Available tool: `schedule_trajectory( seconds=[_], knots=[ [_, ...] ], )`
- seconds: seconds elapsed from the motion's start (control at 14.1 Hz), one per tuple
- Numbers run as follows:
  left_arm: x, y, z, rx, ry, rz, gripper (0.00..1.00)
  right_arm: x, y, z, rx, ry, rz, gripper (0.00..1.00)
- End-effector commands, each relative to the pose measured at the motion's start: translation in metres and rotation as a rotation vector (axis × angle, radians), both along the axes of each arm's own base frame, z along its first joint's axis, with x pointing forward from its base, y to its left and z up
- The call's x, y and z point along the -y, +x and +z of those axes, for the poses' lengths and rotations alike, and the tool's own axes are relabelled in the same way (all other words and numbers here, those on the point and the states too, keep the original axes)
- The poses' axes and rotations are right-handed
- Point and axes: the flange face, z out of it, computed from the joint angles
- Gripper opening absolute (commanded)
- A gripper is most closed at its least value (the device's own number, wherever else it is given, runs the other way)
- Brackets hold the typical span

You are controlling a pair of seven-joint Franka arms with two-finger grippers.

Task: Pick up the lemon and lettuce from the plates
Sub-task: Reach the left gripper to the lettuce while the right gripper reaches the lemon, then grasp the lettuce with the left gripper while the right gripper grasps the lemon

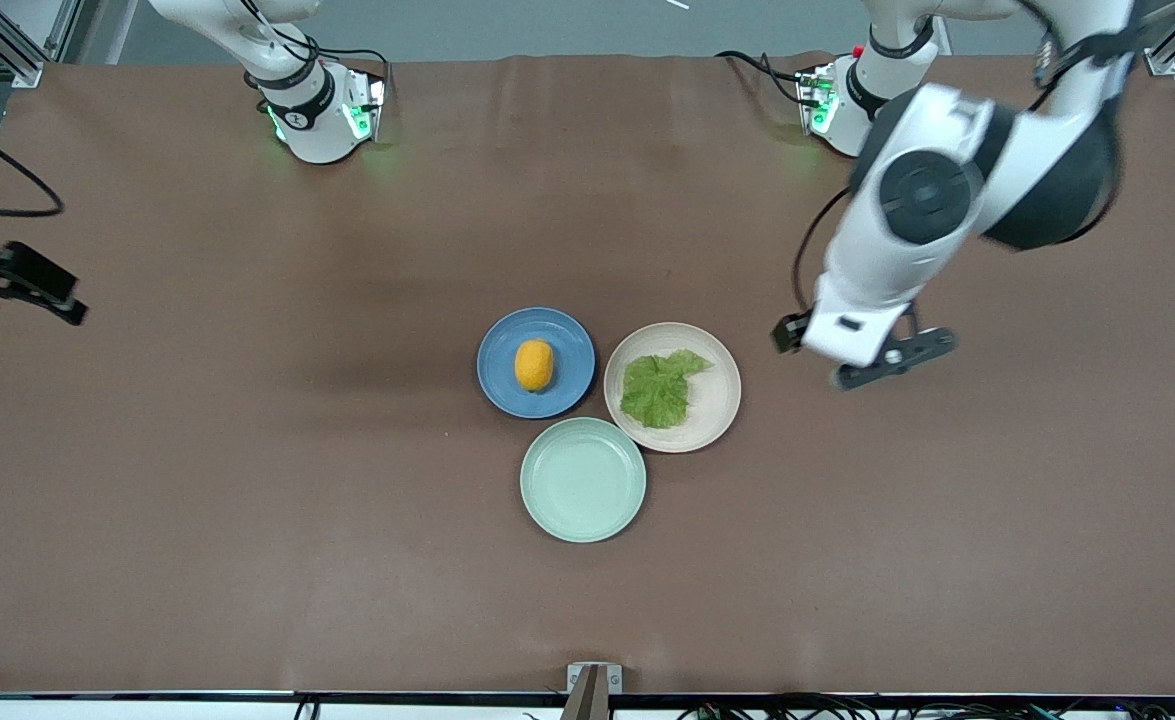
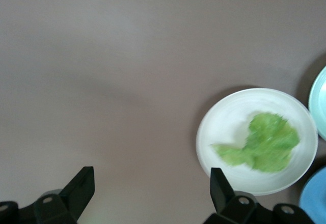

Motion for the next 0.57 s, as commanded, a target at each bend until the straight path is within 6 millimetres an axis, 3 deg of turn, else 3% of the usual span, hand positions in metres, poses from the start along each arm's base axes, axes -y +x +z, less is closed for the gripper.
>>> schedule_trajectory(
  seconds=[0.0, 0.07, 0.21, 0.35, 0.5],
  knots=[
    [0.024, 0.014, -0.046, 0.032, -0.008, 0.124, 1.00, -0.061, 0.014, -0.040, -0.072, -0.004, 0.091, 1.00],
    [0.044, 0.011, -0.066, 0.047, -0.021, 0.196, 0.98, -0.092, 0.011, -0.051, -0.089, -0.004, 0.132, 1.00],
    [0.062, 0.012, -0.098, 0.064, -0.038, 0.342, 0.90, -0.167, 0.003, -0.081, -0.130, -0.003, 0.133, 1.00],
    [0.080, 0.009, -0.132, 0.056, -0.067, 0.457, 0.82, -0.250, -0.005, -0.132, -0.162, -0.011, 0.007, 1.00],
    [0.100, 0.004, -0.161, 0.060, -0.086, 0.557, 0.81, -0.315, -0.021, -0.184, -0.143, -0.013, -0.039, 1.00]
  ],
)
